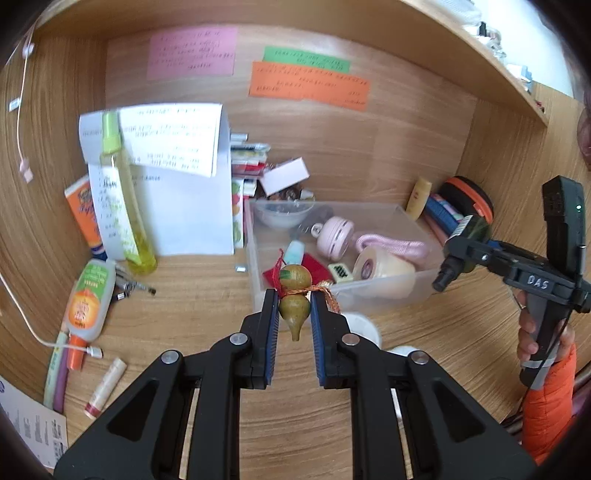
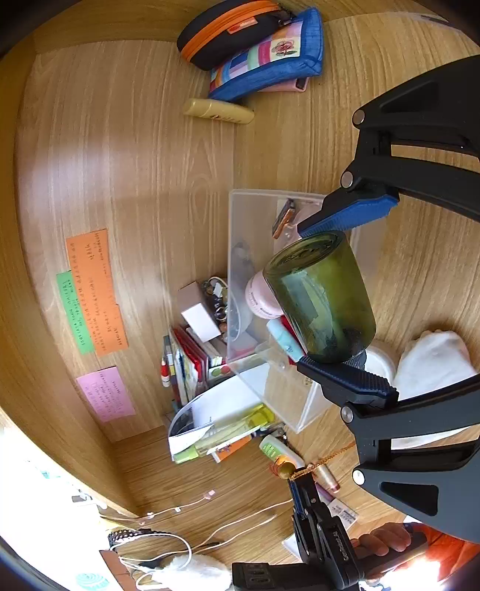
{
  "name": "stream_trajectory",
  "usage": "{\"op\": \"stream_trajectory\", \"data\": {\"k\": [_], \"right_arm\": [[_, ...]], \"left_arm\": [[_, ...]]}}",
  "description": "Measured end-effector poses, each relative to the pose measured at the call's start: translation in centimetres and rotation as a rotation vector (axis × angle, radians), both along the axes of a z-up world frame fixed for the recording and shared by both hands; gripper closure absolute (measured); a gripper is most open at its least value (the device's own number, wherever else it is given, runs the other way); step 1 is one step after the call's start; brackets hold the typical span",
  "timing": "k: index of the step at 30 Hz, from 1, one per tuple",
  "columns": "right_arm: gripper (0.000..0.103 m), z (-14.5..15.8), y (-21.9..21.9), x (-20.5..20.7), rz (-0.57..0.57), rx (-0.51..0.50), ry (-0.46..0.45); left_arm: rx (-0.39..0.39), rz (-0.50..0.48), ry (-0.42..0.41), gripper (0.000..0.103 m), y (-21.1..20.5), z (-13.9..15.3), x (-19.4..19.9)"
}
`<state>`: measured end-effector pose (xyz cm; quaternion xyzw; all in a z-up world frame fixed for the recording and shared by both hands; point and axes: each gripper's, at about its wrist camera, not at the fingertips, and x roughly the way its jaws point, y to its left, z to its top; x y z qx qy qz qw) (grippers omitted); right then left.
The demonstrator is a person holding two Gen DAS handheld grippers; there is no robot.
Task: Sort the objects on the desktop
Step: 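Lift the gourd with the left gripper while the right carries the bottle over the bin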
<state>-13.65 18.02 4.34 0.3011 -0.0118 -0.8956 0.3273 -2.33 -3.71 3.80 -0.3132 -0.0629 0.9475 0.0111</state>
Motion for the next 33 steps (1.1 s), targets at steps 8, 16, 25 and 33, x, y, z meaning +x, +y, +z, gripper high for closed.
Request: {"op": "stream_trajectory", "data": {"k": [8,16,25,33], "right_arm": [[0.041,0.4,-1.6,-0.8,0.019,0.013,0.015],[0.041,0.8,-4.1,-2.4,0.039,0.046,0.028],[0.041,0.3,-7.2,-3.5,0.081,0.129,0.047],[0.041,-2.2,-8.1,-5.4,0.046,0.09,-0.027]], "left_arm": [[-0.019,-0.013,0.014,0.087,0.1,0.9,-1.7],[0.0,-0.01,-0.024,0.087,-1.0,0.1,-5.3],[-0.014,-0.015,-0.079,0.087,-1.2,-1.6,-9.3],[-0.035,-0.02,-0.13,0.087,-0.6,-4.1,-10.9]]}}
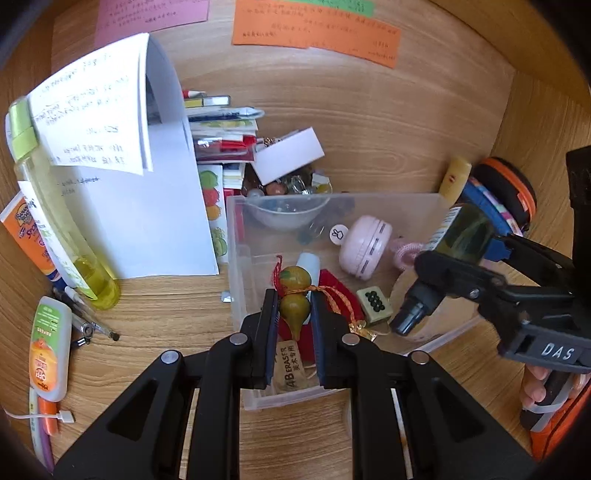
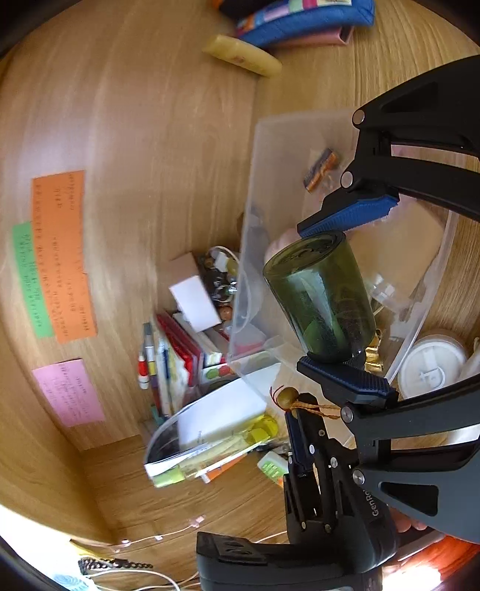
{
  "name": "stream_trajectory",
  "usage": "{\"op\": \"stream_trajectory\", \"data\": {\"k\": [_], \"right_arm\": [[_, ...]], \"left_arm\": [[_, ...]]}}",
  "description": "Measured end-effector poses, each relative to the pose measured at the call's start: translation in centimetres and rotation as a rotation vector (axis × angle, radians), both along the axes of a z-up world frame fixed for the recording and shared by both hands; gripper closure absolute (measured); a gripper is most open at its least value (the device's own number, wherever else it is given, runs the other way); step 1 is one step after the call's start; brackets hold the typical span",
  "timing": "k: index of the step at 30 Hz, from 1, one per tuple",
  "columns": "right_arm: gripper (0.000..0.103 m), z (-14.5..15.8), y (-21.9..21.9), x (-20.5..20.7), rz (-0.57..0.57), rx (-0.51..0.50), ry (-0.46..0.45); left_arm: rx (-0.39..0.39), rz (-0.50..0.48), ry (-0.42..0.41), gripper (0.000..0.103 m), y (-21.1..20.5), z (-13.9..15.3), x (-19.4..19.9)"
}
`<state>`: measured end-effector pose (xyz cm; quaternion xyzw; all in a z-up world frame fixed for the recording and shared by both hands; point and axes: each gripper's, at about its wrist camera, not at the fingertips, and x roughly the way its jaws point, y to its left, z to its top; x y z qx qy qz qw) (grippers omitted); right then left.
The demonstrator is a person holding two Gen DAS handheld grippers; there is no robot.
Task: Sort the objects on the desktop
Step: 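Lift the gourd with the left gripper while the right carries the bottle over the bin, then open the left gripper to drop the gourd while the right drops the bottle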
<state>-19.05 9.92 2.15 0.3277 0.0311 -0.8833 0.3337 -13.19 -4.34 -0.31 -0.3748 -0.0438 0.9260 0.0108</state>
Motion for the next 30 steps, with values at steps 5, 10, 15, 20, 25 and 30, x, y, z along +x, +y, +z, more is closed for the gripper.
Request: {"op": "stream_trajectory", "data": {"k": [5,10,15,20,25,30], "right_arm": [[0.041,-1.0,-0.3,0.0,0.027,0.017,-0.027],[0.041,-1.3,-0.6,0.4,0.039,0.037,-0.018],[0.041,-1.6,-0.8,0.7,0.026,0.067,0.013],[0.041,-1.7,-0.5,0.4,0.025,0.06,-0.003],[0.036,-1.5,-0.4,0.4,0.029,0.056,-0.018],[0.031,-0.8,0.1,0.6,0.015,0.052,-0.004]], "left_arm": [[0.026,-0.03,-0.019,0.087,0.3,-0.6,-0.1],[-0.007,-0.038,-0.023,0.087,1.0,-0.8,-0.1],[-0.019,-0.047,-0.028,0.087,1.2,-0.9,-0.1],[-0.023,-0.048,-0.016,0.079,1.2,-0.8,0.3],[-0.04,-0.043,0.015,0.063,1.4,-0.5,1.6],[-0.071,-0.029,0.033,0.056,1.6,0.0,3.0]]}}
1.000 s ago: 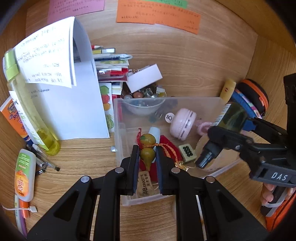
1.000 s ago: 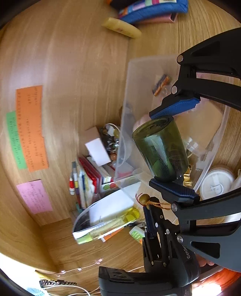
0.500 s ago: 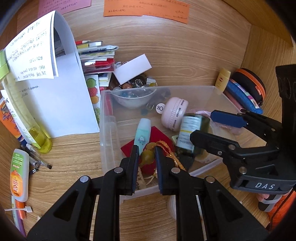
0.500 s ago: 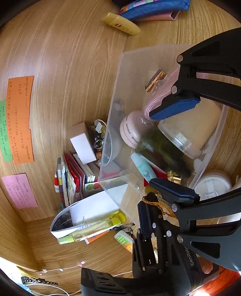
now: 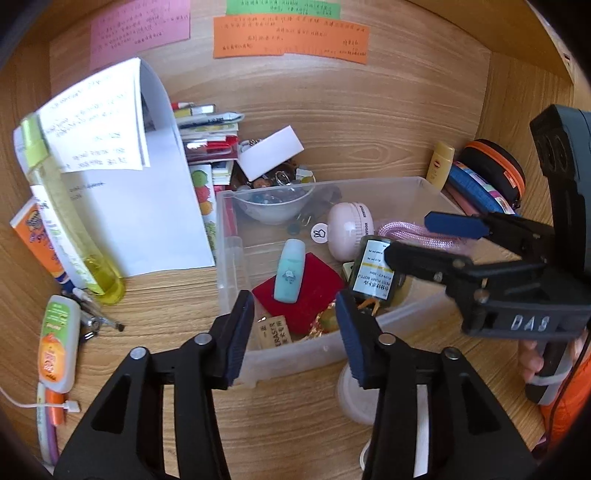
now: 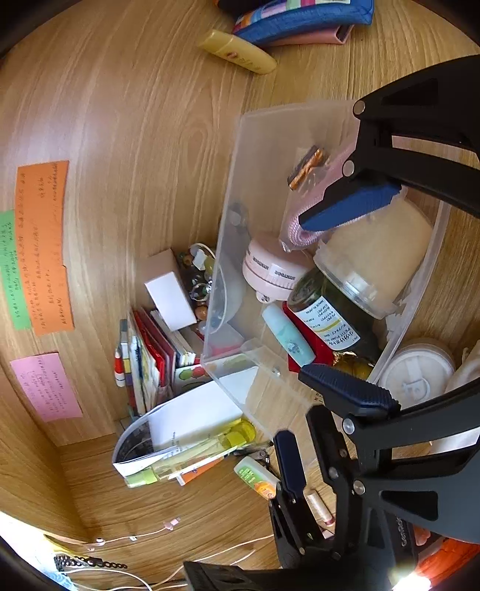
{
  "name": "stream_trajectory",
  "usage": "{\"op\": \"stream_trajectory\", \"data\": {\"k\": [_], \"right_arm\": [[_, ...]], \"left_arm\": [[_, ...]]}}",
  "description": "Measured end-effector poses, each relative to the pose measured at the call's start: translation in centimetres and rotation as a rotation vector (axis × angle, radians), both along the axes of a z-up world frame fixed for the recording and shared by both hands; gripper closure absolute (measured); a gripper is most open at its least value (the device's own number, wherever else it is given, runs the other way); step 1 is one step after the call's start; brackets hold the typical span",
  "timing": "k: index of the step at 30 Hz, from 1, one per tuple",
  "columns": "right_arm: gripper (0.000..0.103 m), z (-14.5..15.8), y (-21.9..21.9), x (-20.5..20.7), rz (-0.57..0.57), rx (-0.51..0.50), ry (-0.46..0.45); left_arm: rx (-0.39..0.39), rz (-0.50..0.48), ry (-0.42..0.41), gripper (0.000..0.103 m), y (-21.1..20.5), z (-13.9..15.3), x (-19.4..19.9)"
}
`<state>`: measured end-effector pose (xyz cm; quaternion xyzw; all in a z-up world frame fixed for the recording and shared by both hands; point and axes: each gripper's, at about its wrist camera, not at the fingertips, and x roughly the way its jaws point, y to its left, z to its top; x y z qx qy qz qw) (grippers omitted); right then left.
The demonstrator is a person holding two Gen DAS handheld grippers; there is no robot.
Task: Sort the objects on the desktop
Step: 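Open the left gripper to drop the gourd while the right drops the bottle, then grasp the white cloth pouch with the right gripper while the left approaches the white tub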
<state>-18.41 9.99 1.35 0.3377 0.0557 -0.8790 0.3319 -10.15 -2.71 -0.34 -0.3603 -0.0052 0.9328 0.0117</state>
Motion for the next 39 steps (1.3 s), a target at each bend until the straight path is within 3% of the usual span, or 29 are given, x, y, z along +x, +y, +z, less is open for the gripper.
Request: {"op": "stream_trajectory", "data": {"k": [5,8,13,15,25,27,30,39], "right_arm": [[0.029,0.5,0.9,0.6,0.002,-0.03,-0.02],[0.02,0.7,1.4,1.6,0.008,-0.034,-0.023],[0.02,1.1,2.6,3.9,0.036,-0.043,-0.022],[0.02,1.1,3.0,5.0,0.054,-0.044,-0.033],[0.019,-0.6,2.9,9.0,0.146,-0.014,-0.097],[0.01,-1.2,2.7,9.5,0.163,-0.012,-0.116],[0.006,-2.2,2.3,10.2,0.172,-0.001,-0.146],[0.005,-5.4,0.3,10.4,0.186,0.112,-0.208]], "left_arm": [[-0.023,0.019,0.02,0.049,-0.1,0.8,1.7],[-0.024,0.028,0.037,0.04,-0.2,1.2,2.7],[-0.028,0.034,0.058,0.036,-0.2,2.0,4.5],[-0.03,0.039,0.066,0.025,-0.3,2.1,5.2],[-0.012,0.098,0.051,0.024,-1.8,1.3,7.9],[0.001,0.11,0.039,0.024,-2.2,0.9,8.3],[0.012,0.125,0.024,0.024,-2.8,0.3,8.9],[0.054,0.146,-0.02,0.024,-3.8,-1.3,9.9]]}}
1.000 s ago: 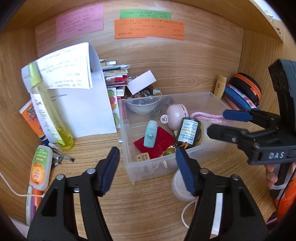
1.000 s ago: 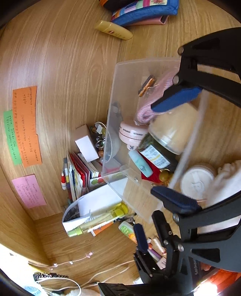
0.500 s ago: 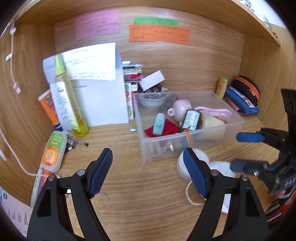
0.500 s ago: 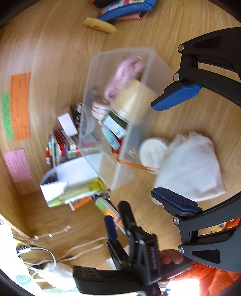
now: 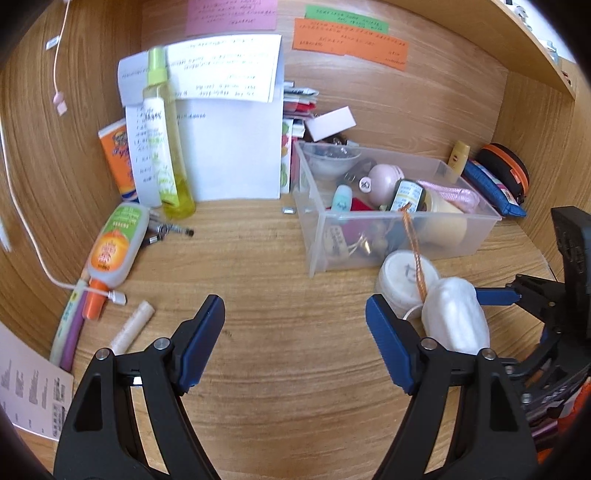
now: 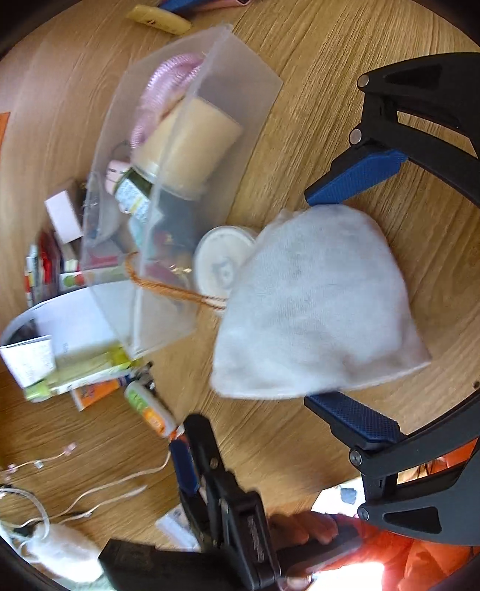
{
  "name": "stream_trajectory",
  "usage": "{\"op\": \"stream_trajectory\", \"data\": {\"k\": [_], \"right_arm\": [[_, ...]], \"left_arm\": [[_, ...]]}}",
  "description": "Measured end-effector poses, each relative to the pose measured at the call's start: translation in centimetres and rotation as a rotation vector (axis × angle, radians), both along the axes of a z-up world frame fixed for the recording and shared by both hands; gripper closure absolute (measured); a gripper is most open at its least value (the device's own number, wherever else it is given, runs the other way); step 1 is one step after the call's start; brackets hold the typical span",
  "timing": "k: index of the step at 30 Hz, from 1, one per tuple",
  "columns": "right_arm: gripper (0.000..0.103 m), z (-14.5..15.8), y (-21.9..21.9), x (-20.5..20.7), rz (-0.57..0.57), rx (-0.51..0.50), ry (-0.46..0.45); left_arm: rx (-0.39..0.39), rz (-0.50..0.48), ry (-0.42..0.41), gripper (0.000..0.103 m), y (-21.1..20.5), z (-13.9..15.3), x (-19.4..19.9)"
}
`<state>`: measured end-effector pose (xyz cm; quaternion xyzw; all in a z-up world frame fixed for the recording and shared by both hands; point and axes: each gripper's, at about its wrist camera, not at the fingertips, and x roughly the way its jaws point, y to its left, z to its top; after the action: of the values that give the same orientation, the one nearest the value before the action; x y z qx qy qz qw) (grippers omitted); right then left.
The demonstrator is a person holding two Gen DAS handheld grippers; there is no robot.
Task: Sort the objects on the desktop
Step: 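Grasp the white cloth pouch with the right gripper while the left approaches the white tub, then grasp the white round tub with the left gripper while the right lifts the cloth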
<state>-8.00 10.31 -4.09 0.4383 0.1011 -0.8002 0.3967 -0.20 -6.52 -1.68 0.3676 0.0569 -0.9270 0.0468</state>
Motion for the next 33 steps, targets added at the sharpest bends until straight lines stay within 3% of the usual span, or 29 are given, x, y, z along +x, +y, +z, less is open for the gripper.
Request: {"op": "stream_trajectory", "data": {"k": [7,11,15,25,33], "right_arm": [[0.007,-1.2,-0.8,0.0,0.028,0.068,0.039],[0.035,-1.5,-0.5,-0.2,0.03,0.048,0.044],[0.044,-1.0,0.6,-0.5,0.021,-0.01,0.008],[0.046,1.7,3.2,-0.4,-0.017,-0.116,0.029],[0.046,5.7,5.5,-1.2,-0.079,-0.186,0.131]], "left_arm": [[0.017,-0.005,-0.021,0.024,-0.1,-1.1,0.0],[0.014,-0.016,-0.031,0.024,0.2,-1.6,-0.3],[0.011,-0.033,-0.048,0.024,0.6,-2.1,-0.8],[0.001,-0.097,-0.103,0.024,2.7,-3.1,-2.5],[0.025,-0.176,-0.156,0.024,4.8,-3.7,-4.3]]}}
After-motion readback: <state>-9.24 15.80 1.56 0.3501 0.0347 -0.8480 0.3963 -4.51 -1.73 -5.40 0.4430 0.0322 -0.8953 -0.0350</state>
